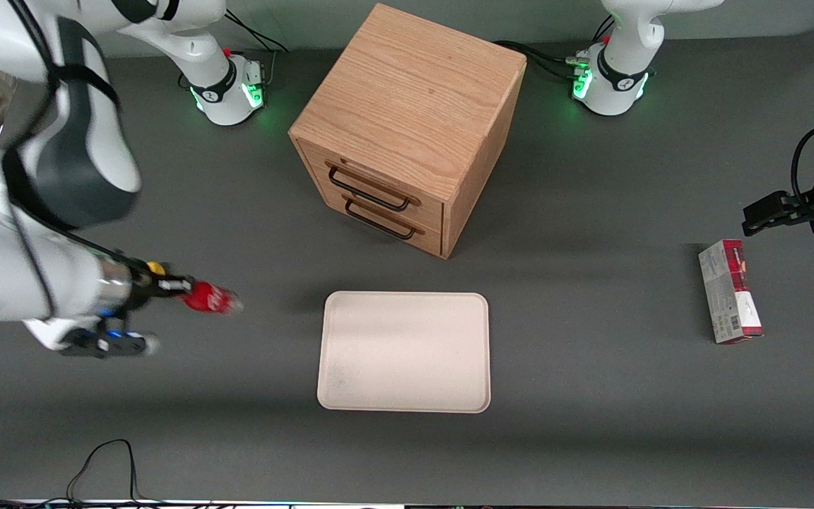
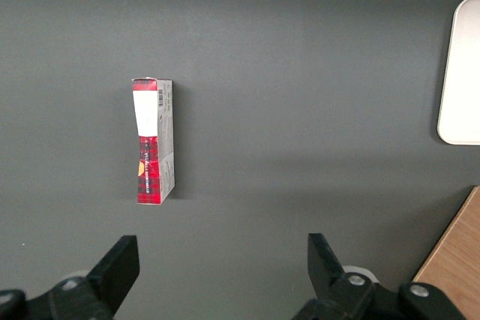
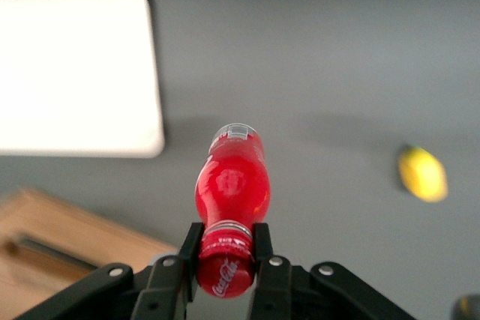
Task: Place coke bottle on tray
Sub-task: 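Carry the held bottle with the right gripper onto the cream tray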
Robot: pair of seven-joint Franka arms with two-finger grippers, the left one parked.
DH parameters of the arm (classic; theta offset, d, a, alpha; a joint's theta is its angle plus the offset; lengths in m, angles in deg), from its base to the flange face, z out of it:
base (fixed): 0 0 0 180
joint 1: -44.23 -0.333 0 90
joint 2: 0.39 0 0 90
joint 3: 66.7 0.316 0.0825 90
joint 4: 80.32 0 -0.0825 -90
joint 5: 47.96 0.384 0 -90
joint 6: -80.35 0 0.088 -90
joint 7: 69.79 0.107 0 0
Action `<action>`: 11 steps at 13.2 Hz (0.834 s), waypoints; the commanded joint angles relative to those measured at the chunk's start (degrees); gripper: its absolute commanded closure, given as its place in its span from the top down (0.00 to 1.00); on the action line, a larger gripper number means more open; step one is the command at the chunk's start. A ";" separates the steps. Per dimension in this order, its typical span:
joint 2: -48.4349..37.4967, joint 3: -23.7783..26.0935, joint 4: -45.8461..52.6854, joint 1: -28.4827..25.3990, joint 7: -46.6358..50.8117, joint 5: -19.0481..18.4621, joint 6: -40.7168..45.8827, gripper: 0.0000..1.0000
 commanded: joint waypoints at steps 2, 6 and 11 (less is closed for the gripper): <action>10.45 0.08 7.45 -6.67 16.19 0.22 -14.95 0.00; 14.94 -0.09 8.34 -9.66 21.05 -3.55 -20.95 0.00; 16.80 0.08 8.16 -10.11 24.48 -3.91 -25.27 0.00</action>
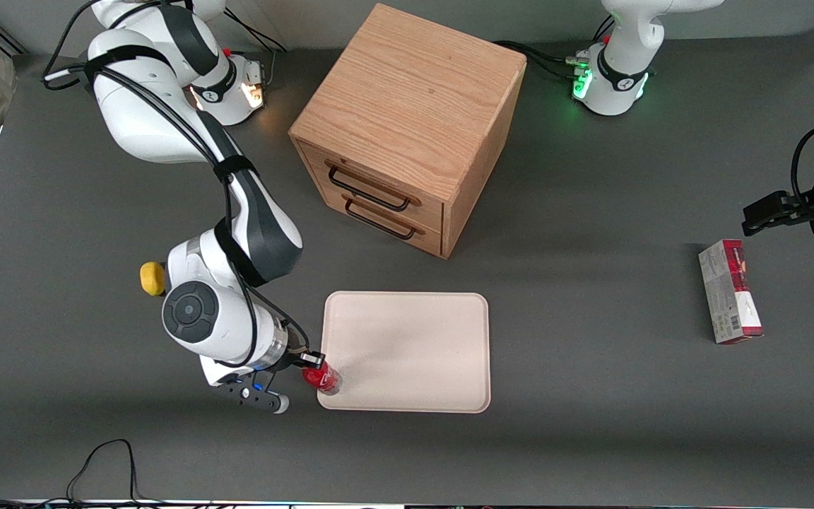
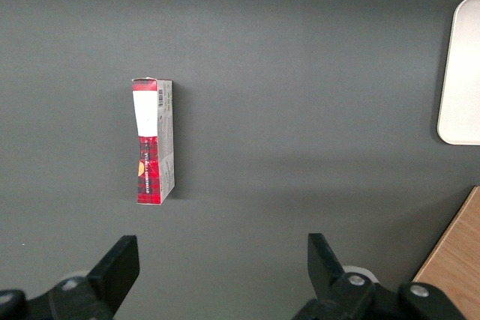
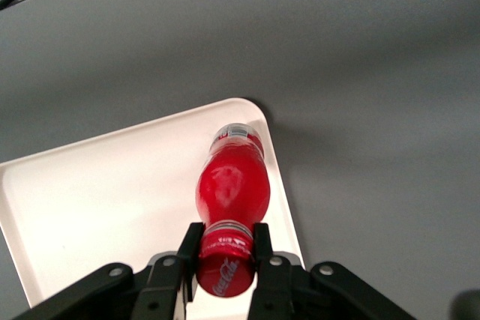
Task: Place coke bottle on tray
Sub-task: 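Carry the held bottle with the right gripper onto the cream tray, then lower the bottle onto the tray and open the right gripper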
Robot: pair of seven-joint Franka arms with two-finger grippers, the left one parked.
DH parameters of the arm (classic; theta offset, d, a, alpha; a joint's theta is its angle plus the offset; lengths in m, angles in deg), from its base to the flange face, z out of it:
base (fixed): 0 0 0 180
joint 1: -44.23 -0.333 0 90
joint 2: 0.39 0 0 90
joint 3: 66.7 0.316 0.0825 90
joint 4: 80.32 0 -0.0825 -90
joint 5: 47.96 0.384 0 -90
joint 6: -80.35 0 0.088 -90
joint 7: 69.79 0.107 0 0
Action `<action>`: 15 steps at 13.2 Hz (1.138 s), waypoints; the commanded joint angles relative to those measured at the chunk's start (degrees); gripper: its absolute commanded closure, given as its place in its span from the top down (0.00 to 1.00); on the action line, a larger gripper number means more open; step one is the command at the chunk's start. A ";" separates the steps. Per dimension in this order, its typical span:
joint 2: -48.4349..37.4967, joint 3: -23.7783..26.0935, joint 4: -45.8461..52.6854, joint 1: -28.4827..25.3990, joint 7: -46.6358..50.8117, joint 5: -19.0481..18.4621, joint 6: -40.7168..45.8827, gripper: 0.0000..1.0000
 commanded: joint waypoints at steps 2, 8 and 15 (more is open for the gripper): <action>2.23 -0.31 3.06 -1.43 3.02 -1.18 -1.53 0.00; 3.03 -0.31 2.71 -1.78 2.93 -2.67 -1.80 0.00; 3.11 -0.31 2.71 -1.78 2.93 -2.85 -1.98 1.00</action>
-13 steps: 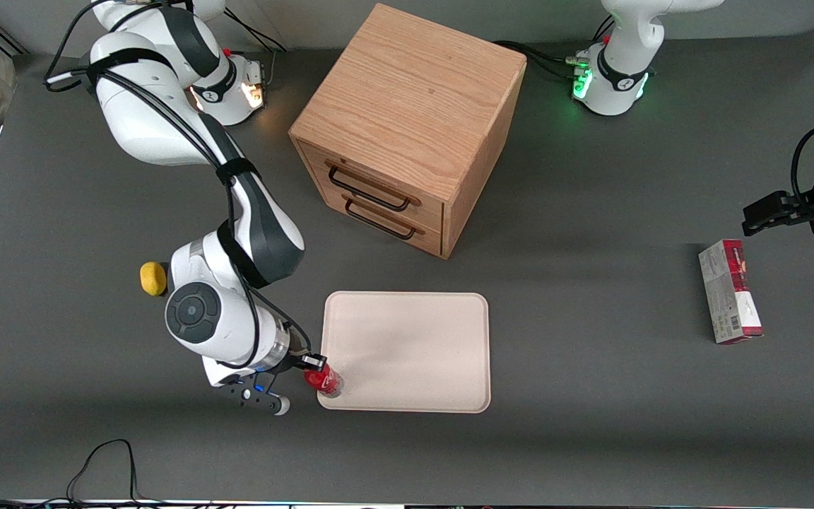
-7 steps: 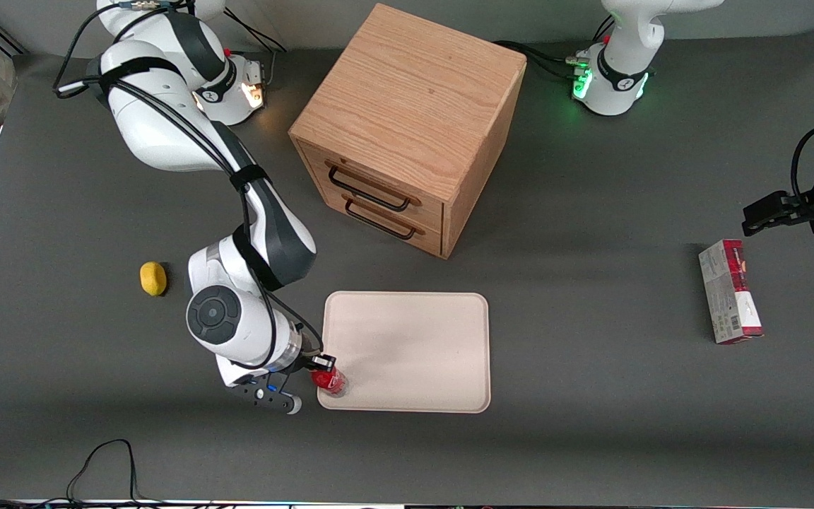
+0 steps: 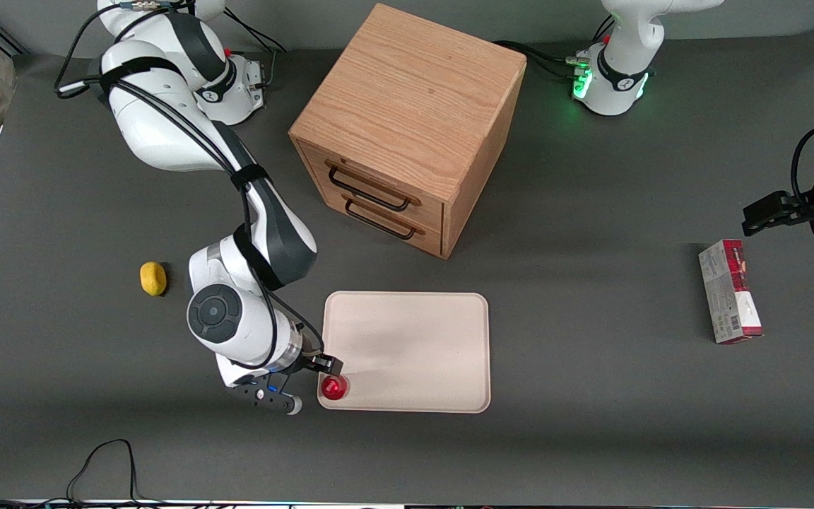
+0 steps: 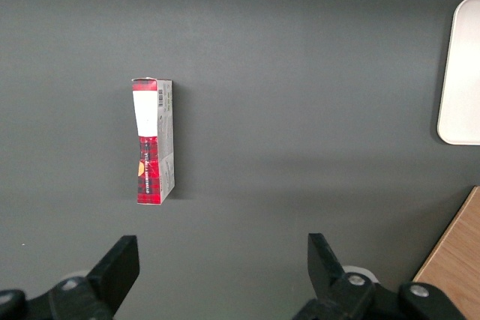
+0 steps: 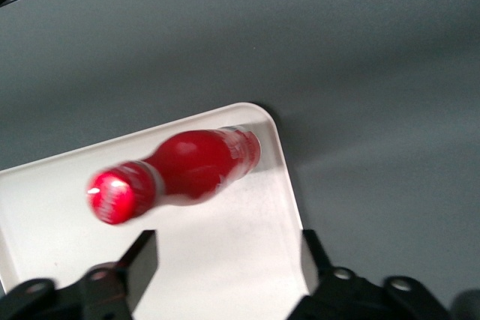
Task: Place coke bottle on tray
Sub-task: 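Lower the bottle onto the tray and open the right gripper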
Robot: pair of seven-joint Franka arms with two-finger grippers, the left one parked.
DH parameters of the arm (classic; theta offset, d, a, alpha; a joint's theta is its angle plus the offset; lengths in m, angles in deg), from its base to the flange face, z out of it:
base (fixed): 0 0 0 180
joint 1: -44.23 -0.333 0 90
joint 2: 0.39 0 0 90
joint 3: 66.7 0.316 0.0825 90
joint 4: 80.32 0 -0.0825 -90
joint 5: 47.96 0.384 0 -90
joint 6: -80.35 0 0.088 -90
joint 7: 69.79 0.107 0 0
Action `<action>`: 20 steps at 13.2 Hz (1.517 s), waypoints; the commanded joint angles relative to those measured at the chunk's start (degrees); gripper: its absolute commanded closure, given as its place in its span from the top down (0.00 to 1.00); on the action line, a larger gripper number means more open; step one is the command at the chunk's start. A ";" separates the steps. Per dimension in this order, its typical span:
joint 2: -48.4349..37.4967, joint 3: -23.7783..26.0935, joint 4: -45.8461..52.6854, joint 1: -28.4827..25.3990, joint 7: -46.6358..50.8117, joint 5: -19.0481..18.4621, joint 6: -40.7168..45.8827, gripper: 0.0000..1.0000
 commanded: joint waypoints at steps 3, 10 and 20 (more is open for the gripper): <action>0.97 -0.31 2.04 -0.73 1.74 -1.27 0.17 1.00; 0.79 -0.31 2.04 -0.65 1.74 -1.27 0.43 1.00; -22.55 -0.31 -22.87 5.76 -18.09 -1.27 12.13 1.00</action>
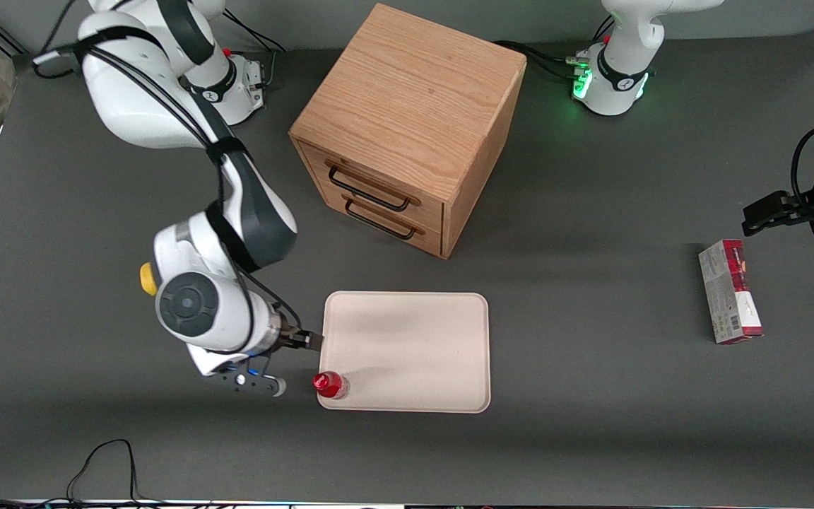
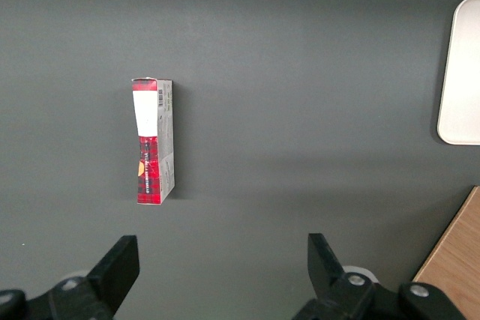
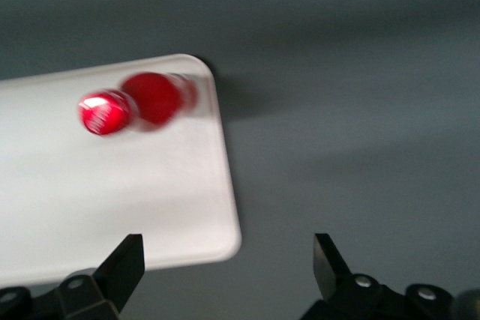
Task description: Place coke bottle on tray
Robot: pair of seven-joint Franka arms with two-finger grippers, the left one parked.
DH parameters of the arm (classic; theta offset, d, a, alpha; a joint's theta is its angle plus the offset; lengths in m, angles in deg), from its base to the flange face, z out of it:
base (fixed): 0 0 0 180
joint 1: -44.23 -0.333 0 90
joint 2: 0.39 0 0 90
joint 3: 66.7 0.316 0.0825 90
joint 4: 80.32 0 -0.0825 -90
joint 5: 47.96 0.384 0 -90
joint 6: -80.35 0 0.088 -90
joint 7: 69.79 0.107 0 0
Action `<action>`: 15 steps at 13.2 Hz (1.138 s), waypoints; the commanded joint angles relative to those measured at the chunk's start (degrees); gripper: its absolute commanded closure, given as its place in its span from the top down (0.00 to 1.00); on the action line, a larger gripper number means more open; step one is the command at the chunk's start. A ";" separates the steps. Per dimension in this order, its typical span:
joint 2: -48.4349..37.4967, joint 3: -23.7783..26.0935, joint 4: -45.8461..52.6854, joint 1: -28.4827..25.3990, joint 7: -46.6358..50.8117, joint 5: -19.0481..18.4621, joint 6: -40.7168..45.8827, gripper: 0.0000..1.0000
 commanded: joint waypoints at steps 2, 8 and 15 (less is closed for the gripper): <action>-20.87 -0.01 -27.53 5.97 -12.83 -0.06 -3.84 1.00; -38.30 -3.34 -39.62 12.05 -32.26 1.26 1.41 1.00; -41.04 -5.99 -36.55 11.79 -33.87 4.86 6.96 1.00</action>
